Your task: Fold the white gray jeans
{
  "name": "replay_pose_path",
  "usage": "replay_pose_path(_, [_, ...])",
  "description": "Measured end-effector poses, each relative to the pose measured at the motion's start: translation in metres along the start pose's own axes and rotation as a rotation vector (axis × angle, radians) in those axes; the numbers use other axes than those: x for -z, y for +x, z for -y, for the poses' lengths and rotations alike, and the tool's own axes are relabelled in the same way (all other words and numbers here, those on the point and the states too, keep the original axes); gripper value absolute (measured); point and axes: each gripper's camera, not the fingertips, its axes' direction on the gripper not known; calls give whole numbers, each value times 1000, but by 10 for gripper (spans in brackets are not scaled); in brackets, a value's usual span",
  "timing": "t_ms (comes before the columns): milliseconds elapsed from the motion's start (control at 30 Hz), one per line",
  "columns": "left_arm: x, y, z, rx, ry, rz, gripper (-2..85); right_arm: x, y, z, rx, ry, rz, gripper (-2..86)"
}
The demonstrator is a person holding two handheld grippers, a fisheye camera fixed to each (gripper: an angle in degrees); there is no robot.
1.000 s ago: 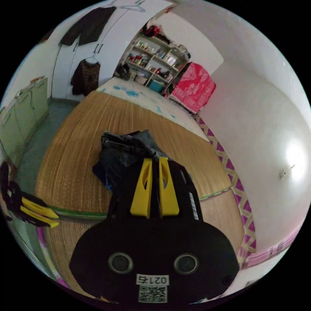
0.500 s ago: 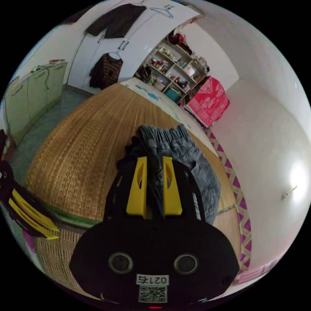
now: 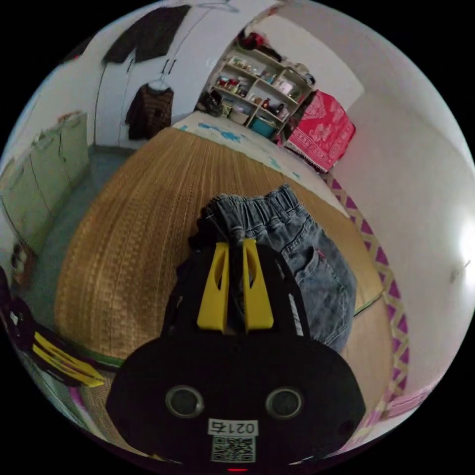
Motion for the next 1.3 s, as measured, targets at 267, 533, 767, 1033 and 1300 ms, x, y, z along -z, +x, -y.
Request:
replay_pose_path(267, [-3,33,10,-63,-27,-38,-5,152,134,-77,-327,169,114,21])
replay_pose_path(533, [-61,114,20,-160,-76,-440,98,333,113,-216,-270,54,21,15])
replay_pose_path(767, [-90,125,-15,-194,-308,-777,181,316,-16,-287,-137,-324,282,19])
replay_pose_path(1033, [-42,57,-48,40,-154,-752,190,346,-51,-310,-96,-280,227,45])
replay_pose_path(1300, [-56,49,-68,108,-170,-590,181,397,-49,-342,-43,-266,272,121])
